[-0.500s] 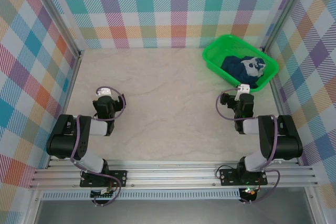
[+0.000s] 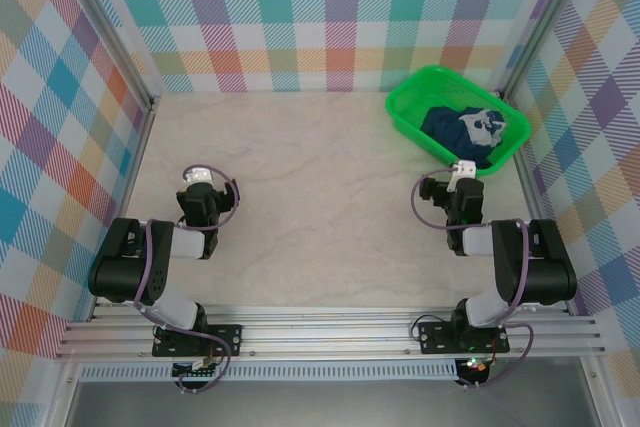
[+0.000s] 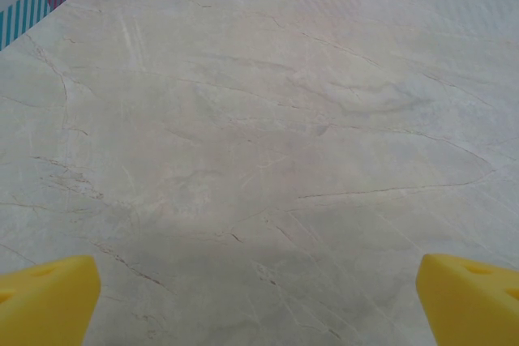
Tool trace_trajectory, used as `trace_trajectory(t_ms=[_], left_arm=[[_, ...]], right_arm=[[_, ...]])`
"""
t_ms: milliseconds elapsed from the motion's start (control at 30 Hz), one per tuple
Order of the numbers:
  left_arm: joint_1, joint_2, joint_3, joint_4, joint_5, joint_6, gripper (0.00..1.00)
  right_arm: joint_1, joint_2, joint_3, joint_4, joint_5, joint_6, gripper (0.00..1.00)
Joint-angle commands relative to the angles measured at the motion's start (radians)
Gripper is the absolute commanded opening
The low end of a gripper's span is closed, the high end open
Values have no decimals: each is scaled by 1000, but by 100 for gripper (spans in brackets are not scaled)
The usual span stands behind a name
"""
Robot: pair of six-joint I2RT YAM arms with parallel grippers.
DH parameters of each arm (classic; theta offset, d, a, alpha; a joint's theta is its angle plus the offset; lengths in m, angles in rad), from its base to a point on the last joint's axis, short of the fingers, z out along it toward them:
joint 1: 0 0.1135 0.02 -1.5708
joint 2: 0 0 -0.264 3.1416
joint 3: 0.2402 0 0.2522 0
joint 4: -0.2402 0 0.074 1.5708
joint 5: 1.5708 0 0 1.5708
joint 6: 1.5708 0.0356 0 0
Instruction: Fold and stack the t-shirts
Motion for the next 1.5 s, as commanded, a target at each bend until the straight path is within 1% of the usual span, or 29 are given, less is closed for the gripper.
trace_trajectory(t_ms=[0,167,233,267,300,333,367,400,467,500,533,567,600,633,667,700,733,767,800,833,900,933,1000,1033,1067,1133,1200,1367,1467], left_arm=[[-9,-5,10,15,-10,12,100],[-10,-5,10,15,-10,12,100],[-10,-8,8,18,-8,12,100],[-10,-18,3,27,-19,13,100],[-15,-66,6,-24,-12,15,100],[-41,-126,21,-94,-88,32,100],[-73,-183,33,-153,-136,49,100],[-102,-247,39,-190,-184,64,100],[-146,-375,65,-230,-216,54,100],[-163,-415,100,-266,-216,70,100],[-184,-449,150,-298,-211,107,100],[-198,-471,195,-306,-203,116,100],[-198,-478,247,-337,-232,46,100],[-196,-487,344,-510,-325,-150,100],[-190,-490,497,-919,-463,-517,100],[-174,-468,630,-1290,-532,-818,100],[-136,-422,724,-1478,-494,-961,100],[-87,-379,772,-1448,-310,-838,100],[-71,-332,823,-1440,-197,-778,100],[-83,-286,883,-1473,-138,-751,100],[-105,-229,956,-1448,12,-680,100],[-117,-209,983,-1423,99,-641,100],[-150,-181,1028,-1394,211,-596,100],[-163,-167,1048,-1382,263,-586,100],[-174,-158,1063,-1375,296,-586,100],[-188,-146,1076,-1347,357,-587,100],[-200,-138,1090,-1330,392,-596,100],[-236,-134,1113,-1285,451,-606,98],[-253,-137,1114,-1254,476,-616,97]], right_arm=[[4,3,9,35,4,-7,100],[5,3,7,38,5,-7,100],[5,-8,-13,75,9,-10,100],[12,-34,-27,66,9,-16,100],[37,-50,-55,116,6,-51,100],[117,-83,-65,138,142,-100,100],[170,-144,-59,92,223,-142,100],[209,-234,-28,-32,250,-183,100],[237,-426,48,-252,270,-72,100],[247,-496,111,-385,296,-20,100],[249,-549,223,-598,337,88,100],[245,-561,367,-821,353,225,100],[230,-547,487,-999,294,291,100],[220,-521,606,-1165,194,355,100],[206,-489,662,-1231,158,458,100],[163,-462,685,-1230,38,481,100],[114,-422,719,-1231,-116,502,100],[102,-367,781,-1302,-132,533,100],[102,-318,851,-1390,-87,551,100],[100,-264,916,-1462,-51,563,100],[66,-166,1020,-1553,-58,544,99],[30,-109,1081,-1609,-82,549,95],[-49,-13,1157,-1666,-155,583,87],[-80,30,1183,-1669,-188,599,81],[-96,67,1203,-1654,-199,601,76],[-115,145,1247,-1636,-199,594,72],[-138,227,1298,-1629,-198,584,66],[-195,423,1442,-1632,-196,551,62],[-204,554,1583,-1728,-186,540,62]])
